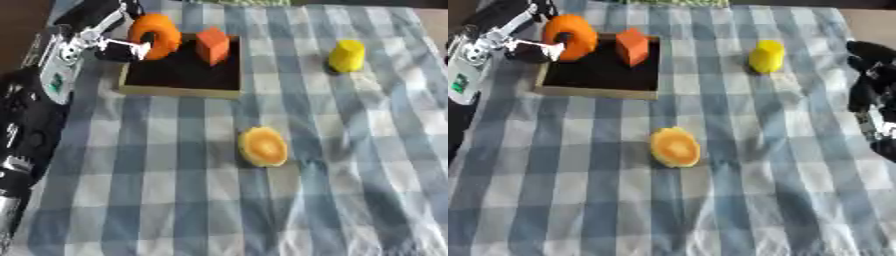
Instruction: Pick up objects on the table and place them in the box.
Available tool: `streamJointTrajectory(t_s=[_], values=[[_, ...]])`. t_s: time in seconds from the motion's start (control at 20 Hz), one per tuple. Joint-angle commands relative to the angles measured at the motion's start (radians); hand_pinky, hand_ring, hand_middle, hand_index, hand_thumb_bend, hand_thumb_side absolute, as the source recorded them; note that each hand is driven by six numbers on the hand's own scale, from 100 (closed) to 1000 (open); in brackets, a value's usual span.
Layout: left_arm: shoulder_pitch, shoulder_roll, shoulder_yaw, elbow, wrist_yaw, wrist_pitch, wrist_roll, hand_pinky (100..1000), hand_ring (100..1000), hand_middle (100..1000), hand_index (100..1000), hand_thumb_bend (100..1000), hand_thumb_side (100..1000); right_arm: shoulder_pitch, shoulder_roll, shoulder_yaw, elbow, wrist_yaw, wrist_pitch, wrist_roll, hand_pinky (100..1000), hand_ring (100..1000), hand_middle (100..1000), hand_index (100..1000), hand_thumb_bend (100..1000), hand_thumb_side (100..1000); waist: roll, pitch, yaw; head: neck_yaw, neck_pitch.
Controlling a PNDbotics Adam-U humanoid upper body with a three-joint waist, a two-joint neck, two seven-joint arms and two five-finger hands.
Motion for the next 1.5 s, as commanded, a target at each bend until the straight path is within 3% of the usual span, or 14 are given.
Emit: streamJointTrajectory(t_s=[0.05, 0.3, 0.4, 0.45, 0.65, 0.9, 1.15, 1.3, 1.5], values=[[-0.034, 0.015, 0.015, -0.006, -0.035, -0.003, 0.031, 656, 698, 582, 572, 100, 206, -0.005, -0.013, -0.003, -0.017, 0.004, 0.001, 0.005, 1000, 1000, 325, 898, 100, 470, -0.009, -0.005, -0.003, 0.001, -0.011], [-0.038, 0.01, 0.018, 0.016, -0.083, -0.008, 0.051, 672, 712, 598, 608, 100, 183, -0.004, -0.009, -0.001, -0.017, 0.006, 0.004, 0.012, 1000, 1000, 324, 899, 100, 470, -0.009, -0.003, -0.007, 0.001, -0.013], [-0.037, 0.006, 0.018, 0.027, -0.101, -0.006, 0.053, 686, 730, 618, 692, 100, 172, -0.003, -0.005, -0.001, -0.017, 0.008, 0.006, 0.014, 1000, 1000, 323, 899, 100, 470, -0.009, -0.002, -0.009, 0.001, -0.014], [-0.036, 0.005, 0.018, 0.033, -0.11, -0.004, 0.052, 699, 744, 641, 801, 100, 159, -0.002, -0.003, -0.002, -0.017, 0.01, 0.007, 0.015, 1000, 1000, 323, 899, 100, 470, -0.009, -0.001, -0.01, 0.001, -0.014], [-0.034, 0.001, 0.018, 0.05, -0.166, 0.019, 0.053, 733, 779, 699, 913, 283, 137, 0.001, 0.001, -0.003, -0.017, 0.013, 0.007, 0.016, 1000, 1000, 323, 899, 100, 470, -0.009, 0.001, -0.014, 0.002, -0.015], [-0.03, -0.004, 0.018, 0.074, -0.217, 0.023, 0.038, 802, 851, 809, 1000, 374, 126, 0.0, 0.002, -0.003, -0.017, 0.013, 0.008, 0.017, 1000, 1000, 322, 900, 100, 470, -0.008, 0.001, -0.014, 0.002, -0.014], [-0.029, 0.0, 0.019, 0.063, -0.233, 0.014, -0.019, 853, 896, 864, 1000, 433, 100, 0.003, 0.004, -0.003, -0.017, 0.015, 0.009, 0.02, 1000, 1000, 321, 900, 100, 470, -0.009, 0.001, -0.013, 0.001, -0.013], [-0.029, 0.004, 0.022, 0.039, -0.226, 0.011, -0.046, 862, 906, 875, 1000, 415, 100, 0.003, 0.004, -0.002, -0.017, 0.015, 0.011, 0.022, 1000, 1000, 321, 900, 100, 470, -0.009, 0.0, -0.011, 0.001, -0.011], [-0.027, 0.011, 0.024, -0.033, -0.17, 0.003, -0.067, 851, 902, 870, 1000, 302, 100, 0.005, 0.003, -0.002, -0.017, 0.014, 0.009, 0.022, 1000, 1000, 321, 900, 100, 470, -0.011, -0.003, -0.01, -0.002, -0.011]])
